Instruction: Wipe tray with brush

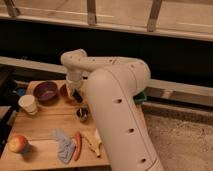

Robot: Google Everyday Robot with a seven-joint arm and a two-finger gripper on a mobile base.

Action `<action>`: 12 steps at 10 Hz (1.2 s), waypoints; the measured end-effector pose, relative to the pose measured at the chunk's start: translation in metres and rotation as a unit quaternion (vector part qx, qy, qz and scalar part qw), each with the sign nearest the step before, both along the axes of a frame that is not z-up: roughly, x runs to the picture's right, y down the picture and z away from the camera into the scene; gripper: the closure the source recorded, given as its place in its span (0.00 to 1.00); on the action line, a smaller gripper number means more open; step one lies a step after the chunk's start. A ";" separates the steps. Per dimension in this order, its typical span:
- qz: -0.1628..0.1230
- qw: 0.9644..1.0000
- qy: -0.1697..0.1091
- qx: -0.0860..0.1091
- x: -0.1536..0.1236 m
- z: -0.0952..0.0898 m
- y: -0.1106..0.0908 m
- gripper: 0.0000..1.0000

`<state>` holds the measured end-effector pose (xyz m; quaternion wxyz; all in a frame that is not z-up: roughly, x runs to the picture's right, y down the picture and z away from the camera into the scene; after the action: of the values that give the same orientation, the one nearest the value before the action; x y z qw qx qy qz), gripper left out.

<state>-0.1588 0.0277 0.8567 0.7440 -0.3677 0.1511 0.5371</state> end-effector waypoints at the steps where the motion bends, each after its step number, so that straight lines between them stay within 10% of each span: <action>1: 0.011 1.000 0.006 0.008 0.010 -0.004 -0.008 1.00; 5: 0.077 0.994 0.060 0.047 0.083 -0.020 -0.038 1.00; 9: 0.134 0.979 0.122 0.089 0.149 -0.044 -0.080 1.00; 12: 0.163 0.973 0.137 0.085 0.182 -0.050 -0.073 1.00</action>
<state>0.0230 -0.0456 0.8072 0.6469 -0.2456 0.1435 0.7076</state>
